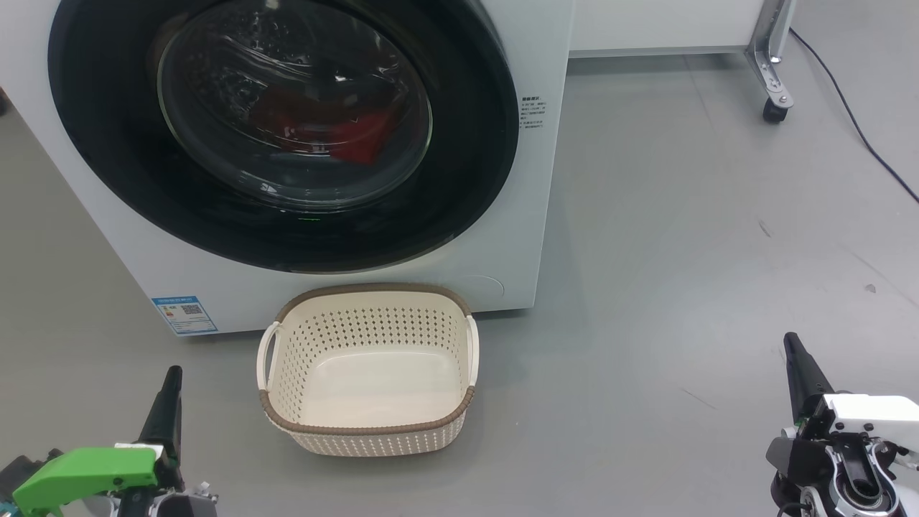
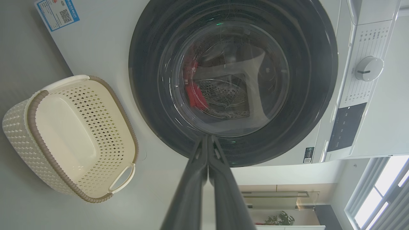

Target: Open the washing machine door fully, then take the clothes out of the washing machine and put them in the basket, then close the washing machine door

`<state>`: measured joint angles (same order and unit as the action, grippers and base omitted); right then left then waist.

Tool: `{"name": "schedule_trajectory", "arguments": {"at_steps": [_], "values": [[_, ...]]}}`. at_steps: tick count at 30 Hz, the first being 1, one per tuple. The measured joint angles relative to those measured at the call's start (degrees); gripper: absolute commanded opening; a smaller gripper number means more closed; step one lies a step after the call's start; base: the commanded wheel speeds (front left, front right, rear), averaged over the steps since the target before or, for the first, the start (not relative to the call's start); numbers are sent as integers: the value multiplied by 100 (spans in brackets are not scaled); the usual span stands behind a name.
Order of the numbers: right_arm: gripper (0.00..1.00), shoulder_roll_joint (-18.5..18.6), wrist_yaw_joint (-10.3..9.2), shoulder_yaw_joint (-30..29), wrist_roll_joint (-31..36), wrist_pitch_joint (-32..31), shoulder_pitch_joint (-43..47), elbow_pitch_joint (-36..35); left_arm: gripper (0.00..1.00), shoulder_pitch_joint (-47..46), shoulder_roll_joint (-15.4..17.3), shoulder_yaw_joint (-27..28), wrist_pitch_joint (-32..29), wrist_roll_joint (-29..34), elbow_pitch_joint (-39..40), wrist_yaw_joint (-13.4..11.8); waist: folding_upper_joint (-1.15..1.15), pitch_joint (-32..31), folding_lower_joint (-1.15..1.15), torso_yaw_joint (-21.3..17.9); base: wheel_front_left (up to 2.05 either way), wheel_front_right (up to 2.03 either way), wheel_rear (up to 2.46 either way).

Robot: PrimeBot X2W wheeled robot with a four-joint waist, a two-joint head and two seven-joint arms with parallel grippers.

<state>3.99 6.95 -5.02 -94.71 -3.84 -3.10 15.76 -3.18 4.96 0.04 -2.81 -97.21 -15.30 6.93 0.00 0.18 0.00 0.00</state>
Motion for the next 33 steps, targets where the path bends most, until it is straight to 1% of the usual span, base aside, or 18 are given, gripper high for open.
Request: {"name": "schedule_trajectory", "arguments": {"at_steps": [33], "values": [[0,-16,0,-13,1,-15,0,0,0,0,-8,20,-15,15,0,0,0,0,0,0,0,0,0]]}}
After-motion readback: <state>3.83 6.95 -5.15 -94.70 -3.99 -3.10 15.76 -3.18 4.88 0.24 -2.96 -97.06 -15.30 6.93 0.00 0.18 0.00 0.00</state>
